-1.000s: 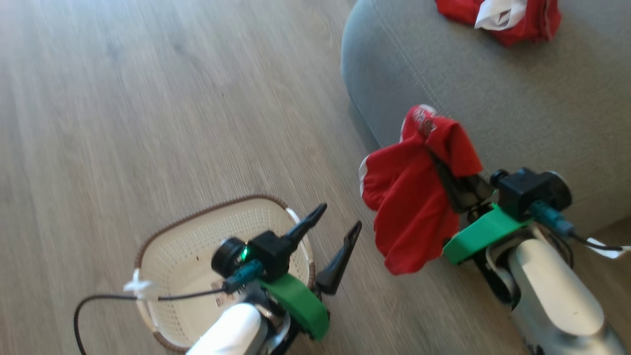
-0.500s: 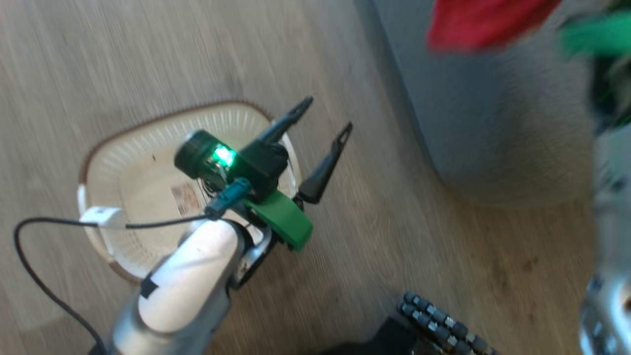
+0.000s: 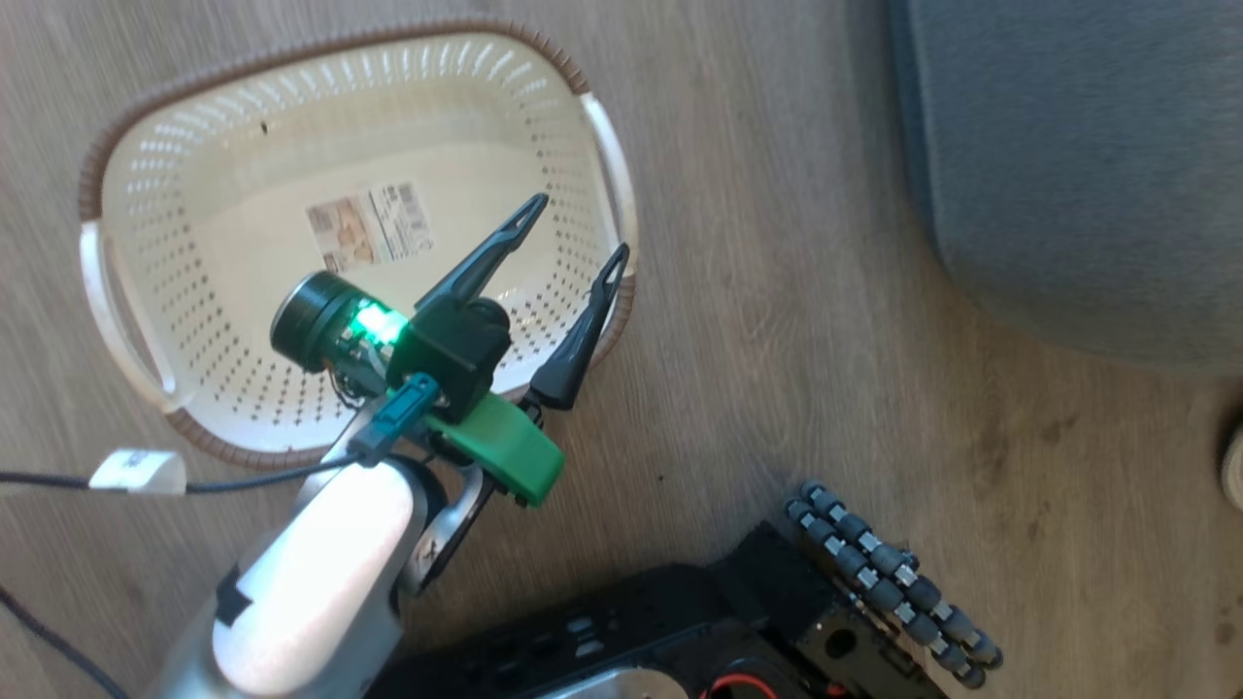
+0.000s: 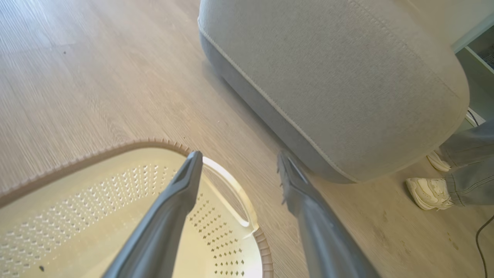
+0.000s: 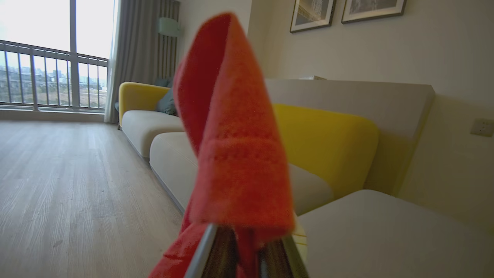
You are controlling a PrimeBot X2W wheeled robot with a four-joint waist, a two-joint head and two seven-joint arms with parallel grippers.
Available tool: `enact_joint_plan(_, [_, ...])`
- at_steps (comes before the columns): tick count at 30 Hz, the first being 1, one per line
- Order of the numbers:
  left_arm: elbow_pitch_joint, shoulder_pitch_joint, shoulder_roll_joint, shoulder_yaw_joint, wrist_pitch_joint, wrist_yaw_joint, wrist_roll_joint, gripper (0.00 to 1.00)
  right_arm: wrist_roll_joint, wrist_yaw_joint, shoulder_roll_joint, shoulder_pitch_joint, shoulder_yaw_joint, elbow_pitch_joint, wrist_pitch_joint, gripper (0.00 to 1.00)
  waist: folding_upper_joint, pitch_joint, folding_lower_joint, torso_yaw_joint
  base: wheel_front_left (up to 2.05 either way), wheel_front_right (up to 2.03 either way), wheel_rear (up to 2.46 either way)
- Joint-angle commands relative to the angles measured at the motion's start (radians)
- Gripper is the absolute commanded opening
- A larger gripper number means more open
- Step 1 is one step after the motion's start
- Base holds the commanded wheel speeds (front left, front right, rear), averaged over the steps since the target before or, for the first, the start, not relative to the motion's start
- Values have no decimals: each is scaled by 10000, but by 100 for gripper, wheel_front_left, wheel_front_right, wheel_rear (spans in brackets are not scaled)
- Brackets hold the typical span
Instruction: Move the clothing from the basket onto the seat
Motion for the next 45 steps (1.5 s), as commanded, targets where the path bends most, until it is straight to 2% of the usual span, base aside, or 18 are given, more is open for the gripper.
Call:
enact_joint_plan(1, [-480, 308, 119, 229, 52, 87, 45, 100, -235, -4, -394, -45, -500, -18, -41, 0, 1, 508, -1, 225, 0, 0, 0])
enact_joint_plan(5, [-858, 535, 260, 467, 104, 396, -6, 100, -1644, -4, -542, 412, -2432, 967, -53, 0, 1, 1022, -1, 259, 0, 0, 0])
enact_joint_plan(7, [-1050, 658, 367, 640, 132, 579, -28, 100, -2448, -4, -294, 699, -3284, 1237, -57, 0, 1, 1181, -1, 215, 0, 0, 0])
enact_joint_plan(8, [-1140, 728, 425, 716, 154, 653, -46, 100, -2776, -4, -107, 759, -3583, 1258, -58, 4, 1, 1222, -1, 181, 0, 0, 0])
enact_joint_plan(9, [-1222, 799, 497, 778, 178, 715, -50, 100, -3054, -4, 91, 786, -3832, 1223, -58, 39, 1, 1240, -1, 138, 0, 0, 0])
enact_joint_plan(10, [-1297, 872, 575, 834, 202, 767, -52, 100, -3294, -4, 293, 789, -4006, 1222, -59, 100, 1, 1238, -1, 77, 0, 0, 0])
enact_joint_plan(14, [-1568, 1125, 860, 1015, 360, 948, -56, 100, -3847, -4, 884, 744, -4379, 974, -60, 100, 1, 1054, -1, -281, 0, 0, 0])
enact_joint_plan(19, [-1647, 1224, 948, 1028, 431, 964, -121, 100, -4171, -4, 1274, 1101, -4081, 856, -61, 100, 1, 507, -1, -686, 0, 0, 0])
enact_joint_plan(22, [-1509, 1217, 877, 954, 393, 876, -243, 100, -4170, -4, 1500, 1695, -3493, 744, -61, 100, 1, -141, -1, -924, 0, 0, 0])
enact_joint_plan(27, [-926, 1302, 537, 929, -15, 745, -668, 100, -3639, -4, 1713, 3372, -1683, 405, -62, 100, 1, -1526, -1, -952, 0, 0, 0])
enact_joint_plan(32, [-137, 1592, 72, 1114, -838, 728, -1215, 100, -2226, -4, 2000, 5595, -55, -437, -62, 100, 1, -3075, -1, -476, 0, 0, 0])
enact_joint_plan(33, [204, 1736, -103, 1282, -1180, 810, -1399, 100, -1702, -4, 2124, 6455, 506, -913, -62, 100, 1, -3668, -1, -236, 0, 0, 0])
enact_joint_plan(35, [506, 1890, -276, 1509, -1439, 902, -1591, 100, -1181, -4, 2281, 7198, 1033, -1410, -62, 100, 1, -4194, -1, 31, 0, 0, 0])
enact_joint_plan(40, [1112, 2154, -575, 2024, -1745, 978, -1834, 100, -607, -4, 2453, 8674, 2127, -2210, -62, 100, 1, -5149, -1, 750, 0, 0, 0])
enact_joint_plan(41, [1435, 2283, -693, 2250, -1800, 920, -1848, 100, -431, -4, 2582, 9327, 2599, -2550, -62, 100, 1, -5628, -1, 1149, 0, 0, 0])
enact_joint_plan(45, [1794, 2619, -1082, 3189, -1821, 671, -1843, 100, -145, -4, 2938, 10492, 3309, -3001, -62, 100, 1, -6482, -1, 1935, 0, 0, 0])
